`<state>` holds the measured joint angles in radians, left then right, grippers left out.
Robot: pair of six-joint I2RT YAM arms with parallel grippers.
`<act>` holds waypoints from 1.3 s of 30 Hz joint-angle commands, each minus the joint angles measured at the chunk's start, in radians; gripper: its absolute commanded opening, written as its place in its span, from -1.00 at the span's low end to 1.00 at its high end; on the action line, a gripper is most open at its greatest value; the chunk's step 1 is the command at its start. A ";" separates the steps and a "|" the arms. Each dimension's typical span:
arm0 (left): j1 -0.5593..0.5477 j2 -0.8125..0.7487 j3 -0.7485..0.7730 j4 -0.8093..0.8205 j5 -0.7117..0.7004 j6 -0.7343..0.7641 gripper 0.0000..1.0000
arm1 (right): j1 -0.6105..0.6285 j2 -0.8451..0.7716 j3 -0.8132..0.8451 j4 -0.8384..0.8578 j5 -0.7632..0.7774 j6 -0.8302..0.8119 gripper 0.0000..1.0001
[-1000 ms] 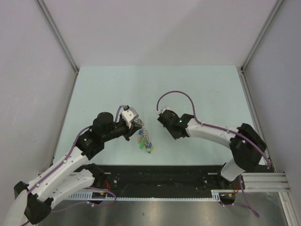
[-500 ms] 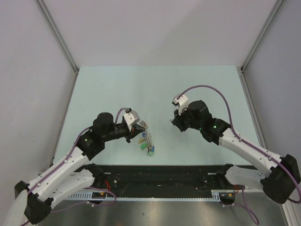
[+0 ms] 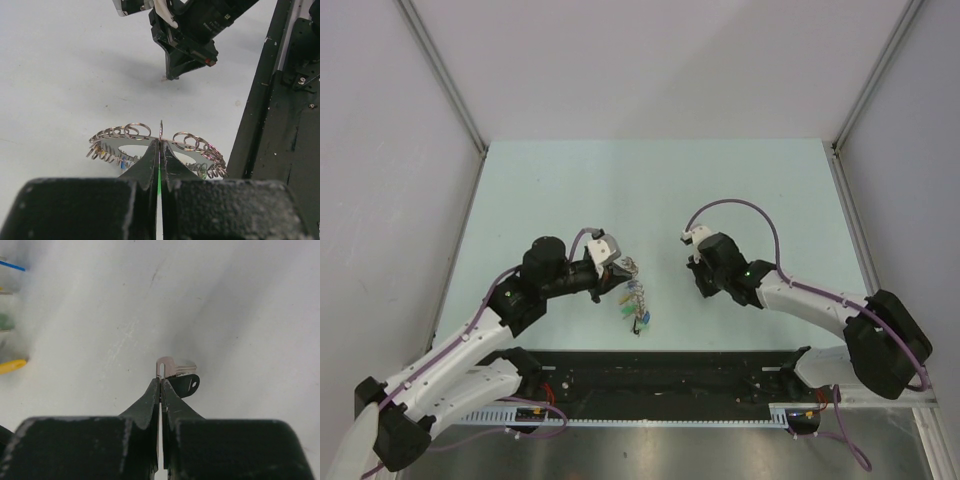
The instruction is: Put the keys on the keyring
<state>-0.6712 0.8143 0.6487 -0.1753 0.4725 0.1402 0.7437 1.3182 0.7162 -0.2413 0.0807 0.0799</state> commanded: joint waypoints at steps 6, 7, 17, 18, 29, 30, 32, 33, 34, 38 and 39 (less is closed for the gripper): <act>-0.004 -0.049 -0.006 0.082 -0.080 0.004 -0.99 | 0.026 0.067 -0.035 0.215 0.089 0.196 -1.00; -0.004 -0.050 -0.007 0.082 -0.086 0.002 -1.00 | 0.013 0.052 -0.043 0.227 0.070 0.205 -1.00; -0.004 -0.055 -0.011 0.077 -0.110 -0.001 -0.99 | 0.003 0.133 -0.027 0.143 0.102 0.256 -0.79; -0.004 -0.055 -0.009 0.079 -0.112 -0.001 -1.00 | 0.006 0.133 -0.027 0.129 0.100 0.264 -0.76; -0.004 -0.063 -0.004 0.074 -0.112 -0.001 -1.00 | 0.048 0.110 0.112 -0.128 0.171 0.270 -0.40; -0.004 -0.063 -0.006 0.071 -0.112 -0.001 -0.99 | 0.051 0.121 0.121 -0.144 0.172 0.261 -0.40; -0.004 -0.064 -0.004 0.071 -0.112 -0.001 -1.00 | 0.062 0.137 0.150 -0.160 0.189 0.244 -0.40; -0.004 -0.067 -0.006 0.069 -0.112 -0.002 -0.99 | 0.063 0.159 0.161 -0.167 0.197 0.235 -0.42; -0.004 -0.067 -0.007 0.069 -0.112 -0.001 -1.00 | 0.066 0.171 0.173 -0.171 0.200 0.227 -0.42; -0.004 -0.069 -0.006 0.069 -0.112 -0.001 -1.00 | 0.086 0.248 0.233 -0.216 0.215 0.204 -0.43; -0.004 -0.069 -0.006 0.068 -0.112 -0.001 -0.99 | 0.088 0.262 0.255 -0.223 0.231 0.199 -0.45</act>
<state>-0.6720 0.7700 0.6338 -0.1673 0.3645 0.1394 0.8146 1.5185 0.8986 -0.3992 0.2558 0.3119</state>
